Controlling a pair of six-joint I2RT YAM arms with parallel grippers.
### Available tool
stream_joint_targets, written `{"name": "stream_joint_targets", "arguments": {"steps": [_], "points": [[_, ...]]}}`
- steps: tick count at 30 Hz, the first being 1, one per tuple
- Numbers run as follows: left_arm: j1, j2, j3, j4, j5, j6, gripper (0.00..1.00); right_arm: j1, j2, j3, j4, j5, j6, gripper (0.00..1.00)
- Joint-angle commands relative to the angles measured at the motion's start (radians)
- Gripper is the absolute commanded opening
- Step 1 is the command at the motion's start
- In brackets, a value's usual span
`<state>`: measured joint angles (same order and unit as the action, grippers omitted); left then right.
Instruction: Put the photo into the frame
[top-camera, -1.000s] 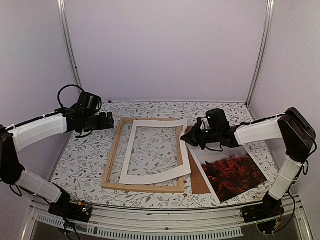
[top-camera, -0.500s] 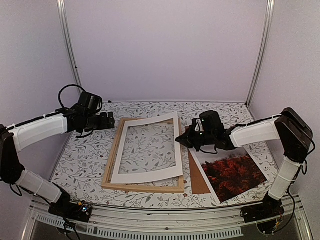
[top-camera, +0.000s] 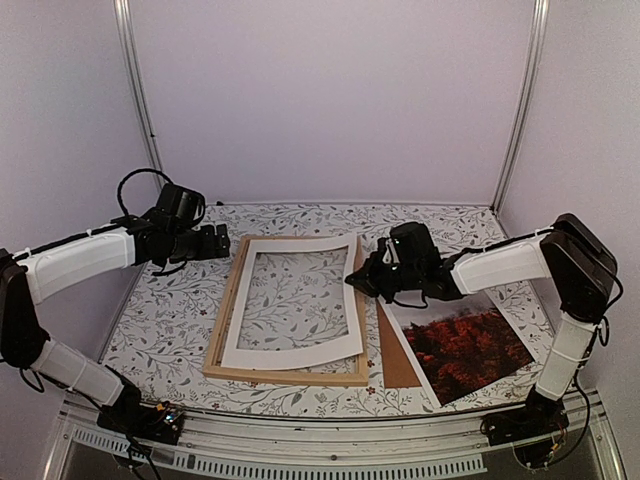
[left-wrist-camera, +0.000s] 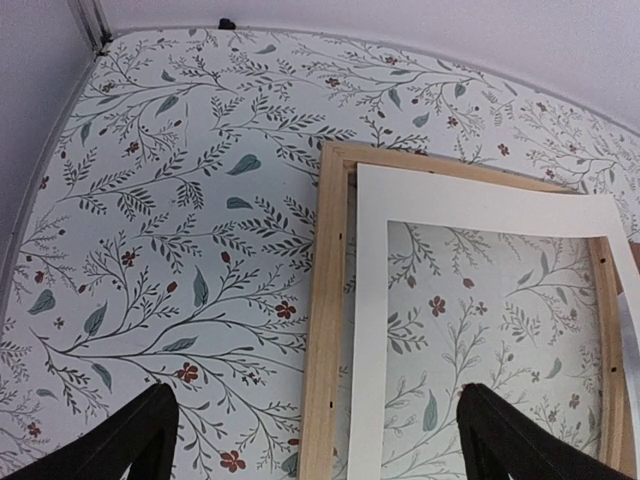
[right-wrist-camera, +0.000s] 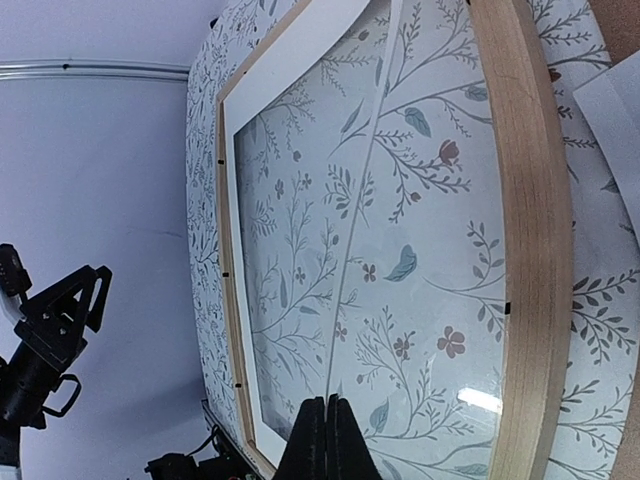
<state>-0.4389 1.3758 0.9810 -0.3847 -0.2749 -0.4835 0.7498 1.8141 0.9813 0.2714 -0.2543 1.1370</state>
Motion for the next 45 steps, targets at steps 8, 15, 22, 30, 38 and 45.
{"name": "stream_joint_targets", "arguments": {"steps": [8,15,22,30,38,45], "points": [[-0.012,0.0,0.001,0.024,-0.003,0.013,1.0,0.041,0.059,0.051,0.011,0.047,-0.001,0.0],[-0.012,-0.001,-0.002,0.031,0.003,0.013,1.0,0.054,0.051,0.036,0.003,0.085,0.006,0.0],[-0.014,-0.003,0.001,0.032,0.006,0.017,1.0,0.057,0.053,0.051,-0.015,0.098,-0.01,0.01],[-0.014,-0.004,0.0,0.032,0.008,0.018,1.0,0.057,0.055,0.072,-0.069,0.115,-0.035,0.16],[-0.017,-0.004,-0.005,0.037,0.01,0.019,1.0,0.058,0.051,0.087,-0.121,0.134,-0.055,0.24],[-0.016,0.001,-0.013,0.043,0.014,0.02,1.0,0.057,0.046,0.079,-0.146,0.149,-0.06,0.31]]}}
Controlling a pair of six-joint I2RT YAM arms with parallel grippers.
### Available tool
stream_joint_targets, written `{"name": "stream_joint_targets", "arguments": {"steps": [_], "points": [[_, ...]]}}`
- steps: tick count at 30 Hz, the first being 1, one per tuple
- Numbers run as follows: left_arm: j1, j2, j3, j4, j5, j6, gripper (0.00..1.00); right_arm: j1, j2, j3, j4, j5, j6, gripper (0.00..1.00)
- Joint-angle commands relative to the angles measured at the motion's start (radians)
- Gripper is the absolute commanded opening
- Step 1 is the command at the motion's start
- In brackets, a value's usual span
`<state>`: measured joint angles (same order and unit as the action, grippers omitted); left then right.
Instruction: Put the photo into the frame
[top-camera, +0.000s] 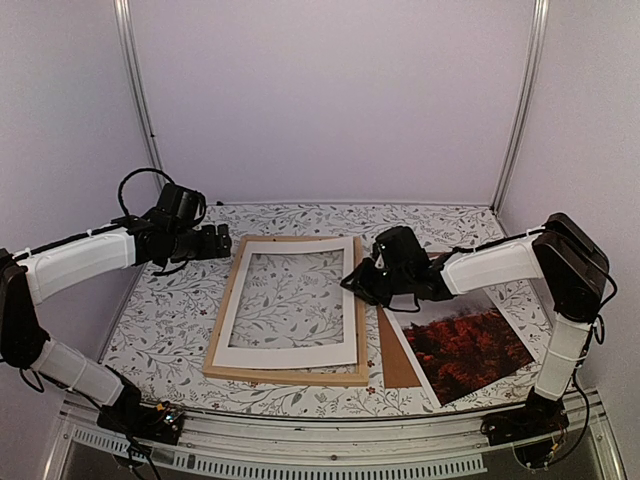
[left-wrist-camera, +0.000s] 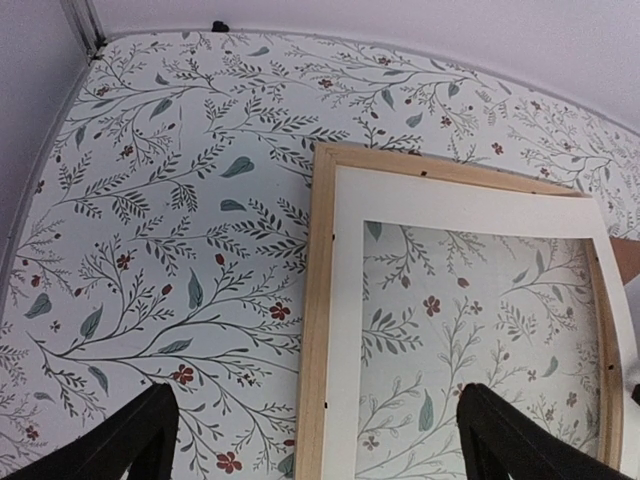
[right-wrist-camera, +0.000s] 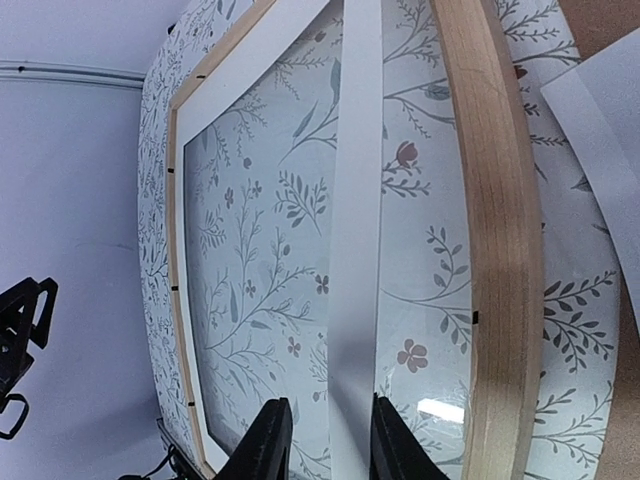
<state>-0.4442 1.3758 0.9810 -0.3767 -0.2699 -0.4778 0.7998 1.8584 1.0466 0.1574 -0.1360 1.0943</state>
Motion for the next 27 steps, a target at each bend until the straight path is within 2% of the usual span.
{"name": "stream_joint_targets", "arguments": {"steps": [1,5,19,25,27], "points": [[-0.01,0.001,-0.013,0.036,0.008,0.014,1.0,0.007,-0.001,0.015,-0.038,0.036,-0.019,0.32],[-0.011,0.0,-0.018,0.039,0.013,0.014,1.0,0.007,-0.012,0.013,-0.06,0.054,-0.029,0.38],[-0.014,-0.008,-0.03,0.046,0.021,0.017,1.0,0.007,-0.042,-0.006,-0.105,0.125,-0.069,0.47],[-0.017,-0.015,-0.033,0.05,0.034,0.029,1.0,-0.004,-0.077,0.003,-0.156,0.206,-0.15,0.5],[-0.022,-0.021,-0.032,0.051,0.039,0.037,1.0,-0.019,-0.1,-0.003,-0.204,0.234,-0.192,0.55]]}}
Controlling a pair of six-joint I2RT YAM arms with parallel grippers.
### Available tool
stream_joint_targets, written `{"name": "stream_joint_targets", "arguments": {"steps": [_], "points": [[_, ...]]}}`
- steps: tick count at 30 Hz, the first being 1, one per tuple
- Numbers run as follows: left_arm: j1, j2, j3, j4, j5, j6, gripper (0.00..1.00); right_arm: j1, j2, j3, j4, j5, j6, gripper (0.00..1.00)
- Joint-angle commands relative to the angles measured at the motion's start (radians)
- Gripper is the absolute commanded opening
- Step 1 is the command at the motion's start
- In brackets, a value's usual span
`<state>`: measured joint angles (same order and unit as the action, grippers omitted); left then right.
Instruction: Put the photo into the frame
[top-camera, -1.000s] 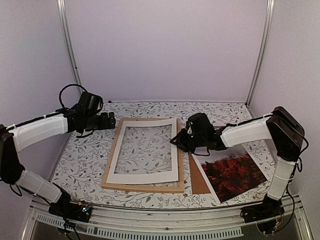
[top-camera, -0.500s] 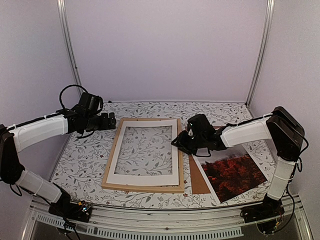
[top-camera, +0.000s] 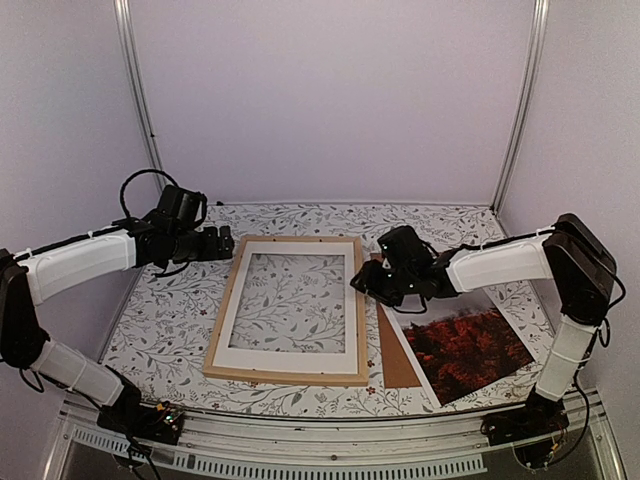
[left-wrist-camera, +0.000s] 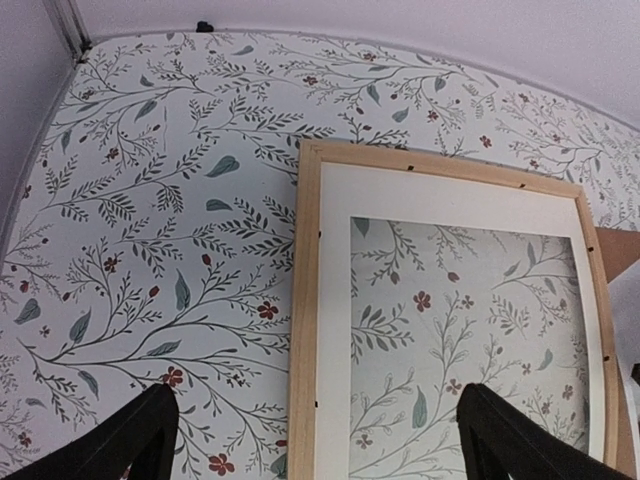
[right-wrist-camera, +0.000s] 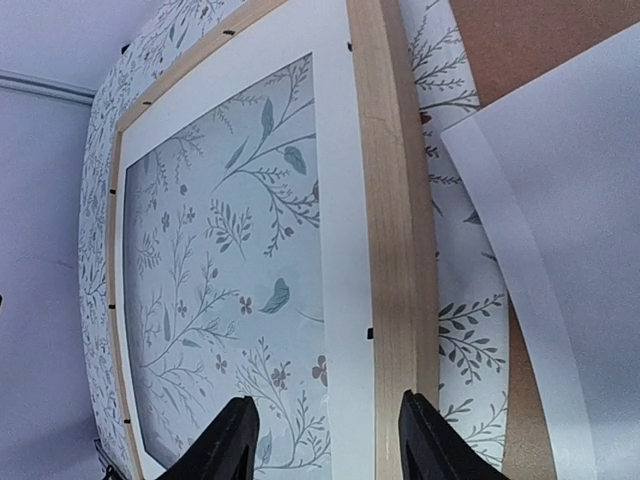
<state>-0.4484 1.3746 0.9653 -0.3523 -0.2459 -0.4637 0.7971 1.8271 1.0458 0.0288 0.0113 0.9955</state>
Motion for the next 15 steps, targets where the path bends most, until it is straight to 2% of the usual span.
{"name": "stream_joint_targets", "arguments": {"steps": [1,9,11,15], "points": [[-0.019,-0.025,-0.019,0.027,0.018,0.026,1.0,-0.029,-0.092,-0.013,-0.092,0.1,-0.109,0.57],[-0.068,-0.063,-0.042,0.075,0.093,0.021,1.0,-0.199,-0.318,-0.18,-0.197,0.13,-0.287,0.75],[-0.098,-0.055,-0.033,0.072,0.099,0.014,1.0,-0.268,-0.373,-0.217,-0.24,0.115,-0.334,0.83],[-0.193,-0.018,0.004,0.073,0.102,-0.007,1.0,-0.415,-0.462,-0.267,-0.311,0.071,-0.422,0.89]]}}
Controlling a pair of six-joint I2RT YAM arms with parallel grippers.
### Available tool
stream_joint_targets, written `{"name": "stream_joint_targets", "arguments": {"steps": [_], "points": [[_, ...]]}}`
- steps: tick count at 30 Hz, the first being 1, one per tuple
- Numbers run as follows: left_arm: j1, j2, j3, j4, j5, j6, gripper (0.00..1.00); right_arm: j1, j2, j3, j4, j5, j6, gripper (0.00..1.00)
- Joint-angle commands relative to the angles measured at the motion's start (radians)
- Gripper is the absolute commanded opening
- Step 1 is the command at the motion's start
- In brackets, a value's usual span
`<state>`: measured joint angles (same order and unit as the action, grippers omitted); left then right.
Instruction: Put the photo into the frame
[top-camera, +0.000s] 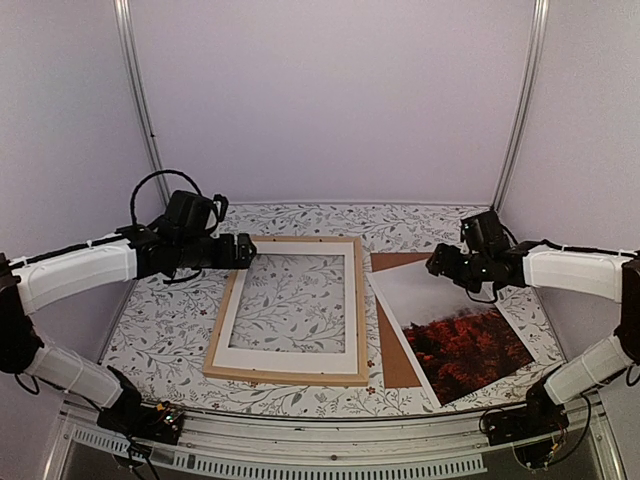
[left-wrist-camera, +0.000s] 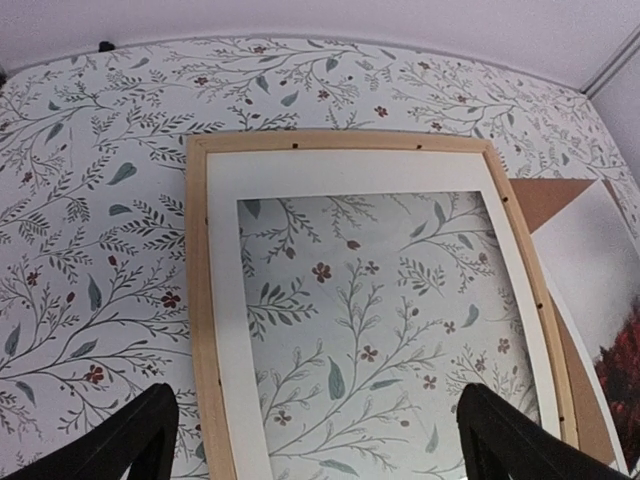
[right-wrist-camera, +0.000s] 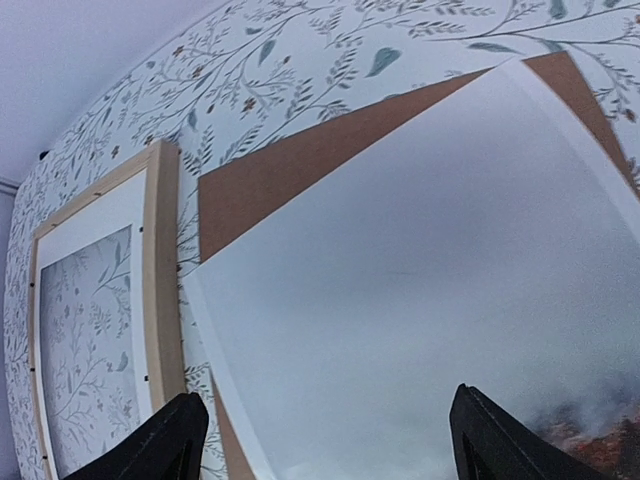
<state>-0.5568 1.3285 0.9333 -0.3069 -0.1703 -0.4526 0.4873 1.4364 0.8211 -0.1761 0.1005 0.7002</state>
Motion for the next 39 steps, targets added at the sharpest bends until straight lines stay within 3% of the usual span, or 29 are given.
{"name": "stream_joint_targets", "arguments": {"steps": [1,7,14,23,39], "points": [[-0.111,0.043,0.051,0.027,0.023,-0.022,1.0,-0.146,-0.091,-0.054,-0.122,-0.031,-0.151,0.89],[-0.246,0.172,0.16,0.028,0.005,-0.048,1.0,-0.363,-0.119,-0.068,-0.18,-0.073,-0.261,0.9],[-0.388,0.37,0.321,0.028,0.016,-0.064,1.0,-0.565,-0.018,-0.083,-0.137,-0.164,-0.313,0.89],[-0.525,0.64,0.572,0.007,0.088,-0.074,0.99,-0.615,0.032,-0.141,-0.08,-0.174,-0.32,0.88],[-0.596,0.963,0.867,-0.082,0.202,-0.077,0.97,-0.635,-0.008,-0.162,-0.087,-0.227,-0.322,0.89]]}}
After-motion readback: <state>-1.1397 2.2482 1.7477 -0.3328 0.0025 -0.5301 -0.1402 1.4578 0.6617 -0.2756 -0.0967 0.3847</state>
